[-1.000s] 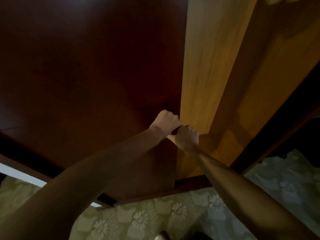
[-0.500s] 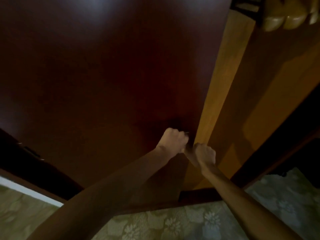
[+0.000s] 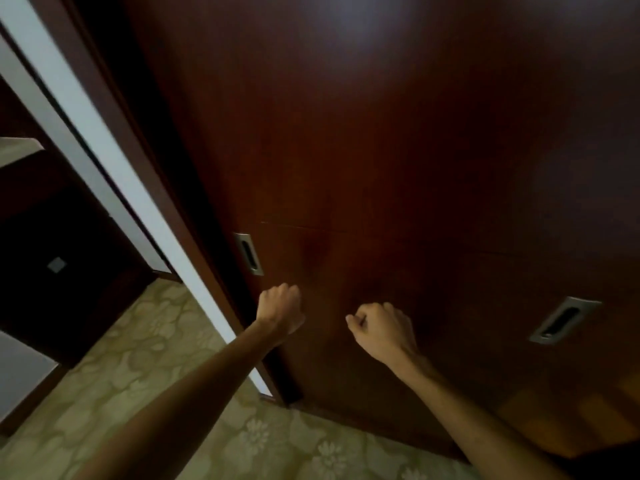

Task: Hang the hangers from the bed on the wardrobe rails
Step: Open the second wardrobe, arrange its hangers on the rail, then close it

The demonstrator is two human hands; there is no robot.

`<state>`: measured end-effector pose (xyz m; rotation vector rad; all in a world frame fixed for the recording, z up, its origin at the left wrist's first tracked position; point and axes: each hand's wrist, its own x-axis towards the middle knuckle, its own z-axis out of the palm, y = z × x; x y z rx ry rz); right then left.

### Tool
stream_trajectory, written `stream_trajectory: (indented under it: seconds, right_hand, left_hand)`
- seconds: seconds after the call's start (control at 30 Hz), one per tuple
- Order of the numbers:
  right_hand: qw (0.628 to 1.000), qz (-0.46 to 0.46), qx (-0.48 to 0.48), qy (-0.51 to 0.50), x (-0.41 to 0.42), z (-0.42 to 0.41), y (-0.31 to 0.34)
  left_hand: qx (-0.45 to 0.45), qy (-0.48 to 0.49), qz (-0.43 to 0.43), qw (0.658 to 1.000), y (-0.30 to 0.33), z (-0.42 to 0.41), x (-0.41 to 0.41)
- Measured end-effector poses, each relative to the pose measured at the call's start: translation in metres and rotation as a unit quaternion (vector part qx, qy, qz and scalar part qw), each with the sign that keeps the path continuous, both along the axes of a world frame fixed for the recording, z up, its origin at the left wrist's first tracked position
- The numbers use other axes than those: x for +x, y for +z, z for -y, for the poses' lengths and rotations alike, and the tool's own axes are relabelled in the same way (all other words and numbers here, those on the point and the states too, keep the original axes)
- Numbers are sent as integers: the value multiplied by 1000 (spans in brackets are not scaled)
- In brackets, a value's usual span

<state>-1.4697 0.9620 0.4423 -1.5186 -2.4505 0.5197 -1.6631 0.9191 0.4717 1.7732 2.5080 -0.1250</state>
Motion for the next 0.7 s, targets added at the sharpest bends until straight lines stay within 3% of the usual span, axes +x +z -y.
stream_trajectory:
  seconds: [0.2, 0.47, 0.53, 0.7]
  right_hand:
    - [999, -15, 34, 3, -155, 8, 33]
    - [993, 45, 81, -70, -235, -5, 42]
    - [991, 56, 89, -88, -238, -7, 44]
    - [984, 71, 108, -126, -229, -14, 45]
  left_hand:
    - [93, 191, 174, 962, 9, 6, -114]
    - [177, 235, 348, 890, 16, -26, -147]
    - [204, 241, 355, 880, 14, -29, -147]
    - [230, 211, 320, 894, 7, -28, -155]
